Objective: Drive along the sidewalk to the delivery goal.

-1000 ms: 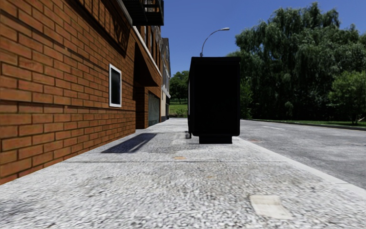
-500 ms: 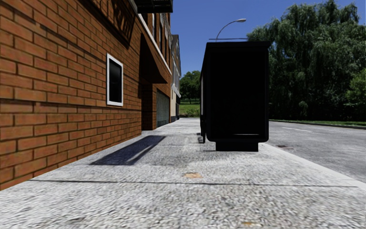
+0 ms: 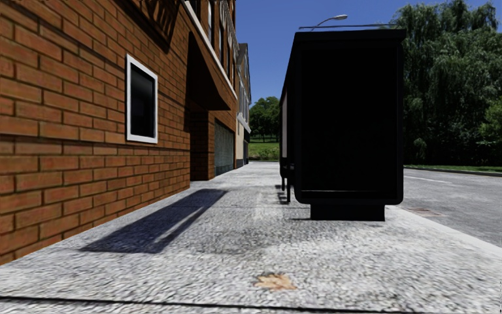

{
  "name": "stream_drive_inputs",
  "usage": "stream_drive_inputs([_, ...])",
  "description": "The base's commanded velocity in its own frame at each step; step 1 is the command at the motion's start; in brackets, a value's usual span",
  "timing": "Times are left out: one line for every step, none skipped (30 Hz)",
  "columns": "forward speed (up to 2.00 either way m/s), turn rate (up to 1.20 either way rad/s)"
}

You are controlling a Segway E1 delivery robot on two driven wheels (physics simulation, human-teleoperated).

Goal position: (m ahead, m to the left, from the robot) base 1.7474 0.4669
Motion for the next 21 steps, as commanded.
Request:
stream_drive_inputs([1.5, 0.0])
stream_drive_inputs([1.49, 0.0])
stream_drive_inputs([1.48, 0.0])
stream_drive_inputs([1.46, 0.0])
stream_drive_inputs([1.46, 0.03])
stream_drive_inputs([1.46, 0.03])
stream_drive_inputs([1.45, 0.03])
stream_drive_inputs([1.44, 0.05])
stream_drive_inputs([1.43, 0.09])
stream_drive_inputs([1.43, 0.12])
stream_drive_inputs([1.43, 0.18])
stream_drive_inputs([1.43, 0.2])
stream_drive_inputs([1.43, 0.2])
stream_drive_inputs([1.42, 0.19])
stream_drive_inputs([1.42, 0.14])
stream_drive_inputs([1.42, 0.07])
stream_drive_inputs([1.42, 0.03])
stream_drive_inputs([1.42, 0.0])
stream_drive_inputs([1.42, 0.0])
stream_drive_inputs([1.42, 0.0])
stream_drive_inputs([1.42, 0.0])
